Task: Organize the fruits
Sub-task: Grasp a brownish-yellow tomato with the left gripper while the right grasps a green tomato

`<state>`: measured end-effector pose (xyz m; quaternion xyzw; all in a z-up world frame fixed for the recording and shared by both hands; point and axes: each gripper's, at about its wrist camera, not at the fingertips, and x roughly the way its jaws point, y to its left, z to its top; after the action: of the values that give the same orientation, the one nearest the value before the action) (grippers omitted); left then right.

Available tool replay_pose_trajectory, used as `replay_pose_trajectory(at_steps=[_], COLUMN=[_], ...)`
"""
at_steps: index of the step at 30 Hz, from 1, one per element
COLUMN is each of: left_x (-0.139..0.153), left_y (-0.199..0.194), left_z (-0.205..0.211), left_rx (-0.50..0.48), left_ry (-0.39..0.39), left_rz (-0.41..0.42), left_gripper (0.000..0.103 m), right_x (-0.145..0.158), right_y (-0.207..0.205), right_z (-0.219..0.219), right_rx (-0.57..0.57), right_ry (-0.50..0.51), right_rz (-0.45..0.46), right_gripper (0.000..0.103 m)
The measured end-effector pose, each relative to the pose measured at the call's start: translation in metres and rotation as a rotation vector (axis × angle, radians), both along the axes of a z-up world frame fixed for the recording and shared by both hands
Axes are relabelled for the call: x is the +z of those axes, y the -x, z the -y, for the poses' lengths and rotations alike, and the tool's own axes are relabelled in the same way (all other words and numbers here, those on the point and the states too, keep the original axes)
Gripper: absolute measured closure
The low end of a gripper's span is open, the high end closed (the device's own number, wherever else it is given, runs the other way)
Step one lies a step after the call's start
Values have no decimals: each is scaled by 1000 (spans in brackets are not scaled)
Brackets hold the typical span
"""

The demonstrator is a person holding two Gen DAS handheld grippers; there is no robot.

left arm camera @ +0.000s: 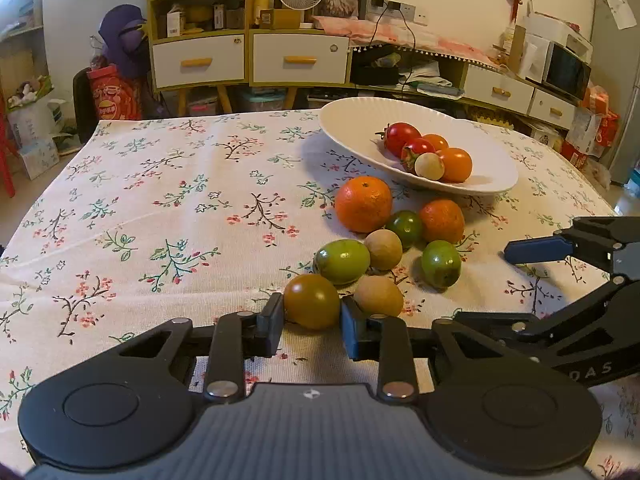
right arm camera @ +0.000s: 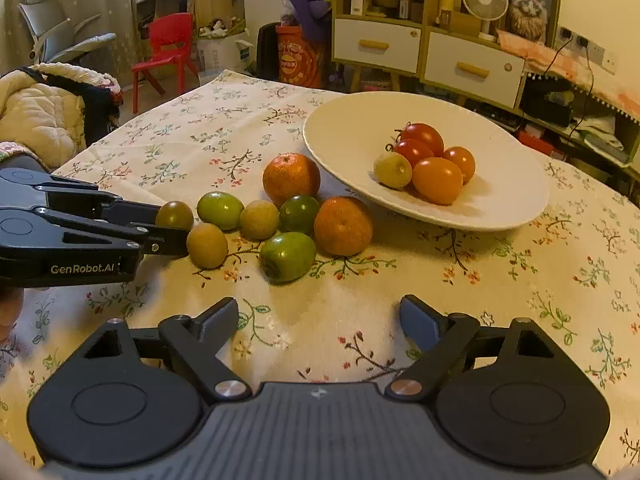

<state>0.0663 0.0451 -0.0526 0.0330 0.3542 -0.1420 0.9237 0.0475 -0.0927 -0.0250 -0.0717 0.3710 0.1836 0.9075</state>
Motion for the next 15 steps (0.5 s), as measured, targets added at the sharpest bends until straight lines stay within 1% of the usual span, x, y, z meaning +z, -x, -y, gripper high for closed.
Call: replay_pose_trajectory(at_steps=[5, 7, 8, 10, 14, 15], left_x=[0, 0, 0, 0, 1, 1], left_y=[0, 0, 0, 0, 1, 1], left_z=[-1, -1, -1, -1, -1, -1], left_rx=[2, 2, 2, 4, 7, 8], left_ry=[2, 2, 3, 4, 4, 4], left_rz=[-3, -5, -6, -7, -9, -10], left_gripper=[77, 77, 77, 77, 77, 77], right_x=[0, 0, 0, 1, 2, 3], right_y=[-3, -4, -4, -5, -8, -8], right_z=[-6, -9, -11, -15, -17, -17], right_rx=[9, 17, 24, 34, 37, 37], right_ry=[3, 2, 4, 6, -1, -2], right_rz=[13, 15, 19, 25, 25, 26], right_gripper=[26, 32, 33, 40, 51, 55])
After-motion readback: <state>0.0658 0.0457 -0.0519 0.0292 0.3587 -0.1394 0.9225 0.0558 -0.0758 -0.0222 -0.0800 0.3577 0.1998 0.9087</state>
